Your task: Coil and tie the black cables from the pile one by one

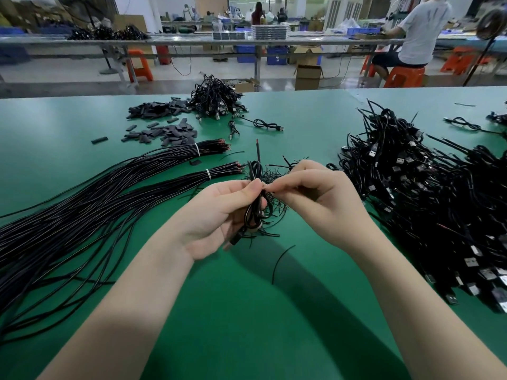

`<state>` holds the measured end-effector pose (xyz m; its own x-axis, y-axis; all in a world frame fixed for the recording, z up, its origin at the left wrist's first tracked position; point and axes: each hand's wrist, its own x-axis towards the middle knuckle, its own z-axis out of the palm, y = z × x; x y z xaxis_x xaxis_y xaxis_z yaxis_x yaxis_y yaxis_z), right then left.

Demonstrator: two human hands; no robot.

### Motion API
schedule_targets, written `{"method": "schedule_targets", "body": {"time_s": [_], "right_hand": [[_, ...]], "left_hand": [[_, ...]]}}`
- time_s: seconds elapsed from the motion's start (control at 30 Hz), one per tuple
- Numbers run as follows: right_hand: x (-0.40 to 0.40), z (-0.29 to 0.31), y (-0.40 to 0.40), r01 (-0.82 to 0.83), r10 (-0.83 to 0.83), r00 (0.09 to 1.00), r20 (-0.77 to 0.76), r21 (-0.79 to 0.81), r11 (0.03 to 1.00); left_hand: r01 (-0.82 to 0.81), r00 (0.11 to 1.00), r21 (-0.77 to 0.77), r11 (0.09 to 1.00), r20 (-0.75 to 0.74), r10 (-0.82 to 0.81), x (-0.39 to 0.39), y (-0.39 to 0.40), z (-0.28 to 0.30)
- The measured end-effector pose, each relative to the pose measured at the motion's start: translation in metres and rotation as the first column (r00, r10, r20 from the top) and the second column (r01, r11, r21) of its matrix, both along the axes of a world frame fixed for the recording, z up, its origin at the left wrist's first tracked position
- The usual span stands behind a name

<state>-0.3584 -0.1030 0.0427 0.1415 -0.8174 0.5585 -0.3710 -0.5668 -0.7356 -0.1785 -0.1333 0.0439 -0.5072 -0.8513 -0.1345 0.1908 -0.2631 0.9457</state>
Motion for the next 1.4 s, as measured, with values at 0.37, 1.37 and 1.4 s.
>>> {"method": "schedule_targets", "body": {"time_s": [0.37, 1.37, 1.4], "right_hand": [[0.005, -0.005, 0.0, -0.278, 0.102, 0.856, 0.507, 0.284, 0.918], [0.025, 0.003, 0.008, 0.262, -0.266, 0.954, 0.137, 0.044, 0.964], [0.028, 0.002, 0.008, 0.3, -0.296, 0.95, 0.098, -0.035, 0.953]], "left_hand": [[0.086, 0.993, -0.144, 0.986, -0.07, -0.097, 0.002, 0.006, 0.003], [-0.306, 0.942, -0.313, 0.899, 0.039, 0.334, -0.007, 0.011, 0.009], [-0.291, 0.951, -0.25, 0.923, 0.029, 0.308, -0.006, 0.011, 0.01]]}}
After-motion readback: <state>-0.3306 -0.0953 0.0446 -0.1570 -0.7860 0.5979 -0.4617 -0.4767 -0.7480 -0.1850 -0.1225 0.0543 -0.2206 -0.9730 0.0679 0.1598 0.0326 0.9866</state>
